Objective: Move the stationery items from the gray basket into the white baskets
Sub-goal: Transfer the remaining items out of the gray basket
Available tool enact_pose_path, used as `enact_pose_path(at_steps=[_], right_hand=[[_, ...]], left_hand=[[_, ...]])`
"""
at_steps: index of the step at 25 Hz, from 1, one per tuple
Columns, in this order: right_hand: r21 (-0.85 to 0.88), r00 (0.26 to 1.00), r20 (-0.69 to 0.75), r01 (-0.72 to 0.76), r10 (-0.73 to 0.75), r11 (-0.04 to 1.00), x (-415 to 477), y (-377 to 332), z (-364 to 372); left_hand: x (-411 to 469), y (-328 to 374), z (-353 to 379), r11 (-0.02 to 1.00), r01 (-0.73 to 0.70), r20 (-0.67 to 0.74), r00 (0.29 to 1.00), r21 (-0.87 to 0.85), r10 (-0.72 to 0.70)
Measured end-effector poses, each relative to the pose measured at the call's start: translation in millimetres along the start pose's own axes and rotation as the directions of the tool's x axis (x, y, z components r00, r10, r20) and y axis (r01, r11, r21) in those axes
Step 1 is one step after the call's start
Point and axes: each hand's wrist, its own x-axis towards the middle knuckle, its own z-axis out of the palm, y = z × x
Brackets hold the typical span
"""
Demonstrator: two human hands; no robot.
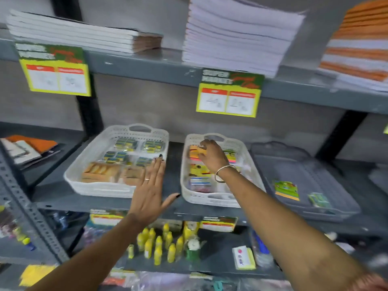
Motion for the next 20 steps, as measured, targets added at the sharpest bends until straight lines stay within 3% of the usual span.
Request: enact_pose_path(at_steps=[4, 9, 14, 20], right_hand=[[0.005, 0.980, -0.055, -0.192, 0.192, 0.981, -15, 104, -53], [-0.149, 0.901, 0.030, -0.424, 0.433, 0.893, -44, 221, -74], [-0.389, 0.876, 0.189, -0.347, 0.443, 0.853, -50, 263, -81], [-0.419, 0.825, 0.333, -0.305, 0.457, 0.855, -35, 272, -69]], left_hand=[[21, 76, 23, 0.987, -0.158, 0.079, 0.985, 0.028, 0.155], [21, 95, 46, 0.987, -0.130, 0.233, 0.967, 0.090, 0.106], [22, 96, 55, 0.985, -0.110, 0.256, 0.964, 0.134, 0.073], [22, 100, 53, 0.979, -0.097, 0.239, 0.970, 0.180, 0.052]])
